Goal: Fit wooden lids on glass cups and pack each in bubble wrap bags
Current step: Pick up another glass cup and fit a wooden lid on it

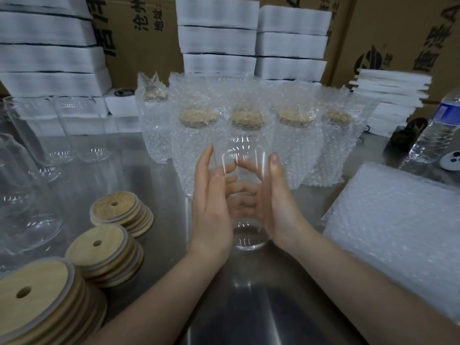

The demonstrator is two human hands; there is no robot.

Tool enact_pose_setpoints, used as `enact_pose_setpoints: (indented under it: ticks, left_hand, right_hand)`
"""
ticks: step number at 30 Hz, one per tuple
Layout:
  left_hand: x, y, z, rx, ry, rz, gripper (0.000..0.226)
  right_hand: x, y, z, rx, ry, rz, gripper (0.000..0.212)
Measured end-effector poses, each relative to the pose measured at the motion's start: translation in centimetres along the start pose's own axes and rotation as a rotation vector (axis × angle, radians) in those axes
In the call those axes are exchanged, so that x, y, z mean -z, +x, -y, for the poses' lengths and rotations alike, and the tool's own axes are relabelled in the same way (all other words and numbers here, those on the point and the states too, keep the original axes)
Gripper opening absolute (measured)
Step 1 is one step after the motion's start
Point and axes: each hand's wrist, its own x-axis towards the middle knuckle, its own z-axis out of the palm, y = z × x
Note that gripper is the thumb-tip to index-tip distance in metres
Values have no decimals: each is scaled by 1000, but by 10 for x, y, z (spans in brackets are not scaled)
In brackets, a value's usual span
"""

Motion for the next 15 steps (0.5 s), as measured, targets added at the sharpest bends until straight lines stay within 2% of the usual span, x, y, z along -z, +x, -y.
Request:
enact_pose_setpoints:
  ticks: [3,9,11,15]
  left_hand:
    - [-6,-3,-4,-46,61,-62,48]
    - [-9,-7,-11,-66,92,-52,90]
    - [-8,-5,-11,-37,36,-62,87]
    - [-6,-5,-9,-16,-20,-69,68]
  right_hand:
    - [-6,-2,0,74,-118,-98,83]
    - [-14,-5,-2,168,-305,-200,67]
    - [-13,-3,-2,155,-328,-219,67]
    - [-11,4,-4,92,-361,-218,79]
